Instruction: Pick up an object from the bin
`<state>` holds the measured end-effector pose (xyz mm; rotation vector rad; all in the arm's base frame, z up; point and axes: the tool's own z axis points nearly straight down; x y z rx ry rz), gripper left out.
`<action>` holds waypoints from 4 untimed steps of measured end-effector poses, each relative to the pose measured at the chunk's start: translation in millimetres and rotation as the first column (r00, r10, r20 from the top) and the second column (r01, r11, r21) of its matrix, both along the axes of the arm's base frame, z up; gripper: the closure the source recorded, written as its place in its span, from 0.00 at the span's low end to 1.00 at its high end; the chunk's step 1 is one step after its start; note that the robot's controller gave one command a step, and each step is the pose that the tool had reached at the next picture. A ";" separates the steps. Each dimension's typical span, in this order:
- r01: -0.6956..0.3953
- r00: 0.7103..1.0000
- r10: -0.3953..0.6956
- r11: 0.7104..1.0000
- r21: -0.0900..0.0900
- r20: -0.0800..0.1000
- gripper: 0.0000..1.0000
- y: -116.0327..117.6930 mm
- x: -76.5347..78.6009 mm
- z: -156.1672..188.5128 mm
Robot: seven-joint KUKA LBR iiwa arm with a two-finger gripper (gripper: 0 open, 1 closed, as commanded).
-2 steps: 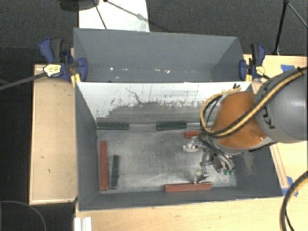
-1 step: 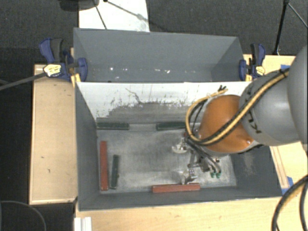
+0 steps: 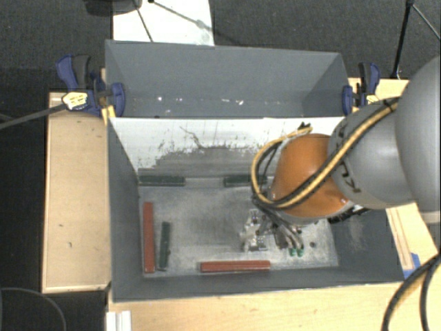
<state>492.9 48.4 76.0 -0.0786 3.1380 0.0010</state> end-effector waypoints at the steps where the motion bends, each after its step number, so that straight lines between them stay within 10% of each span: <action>1: 0.000 1.000 0.000 1.000 0.002 0.016 0.00 0.3 4.5 2.5; 4: 0.023 1.000 -0.023 1.000 -0.002 -0.001 0.00 -50.7 -1.1 85.3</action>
Offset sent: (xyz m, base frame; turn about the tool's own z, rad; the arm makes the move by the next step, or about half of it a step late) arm 0.0000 0.0000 0.0000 0.0000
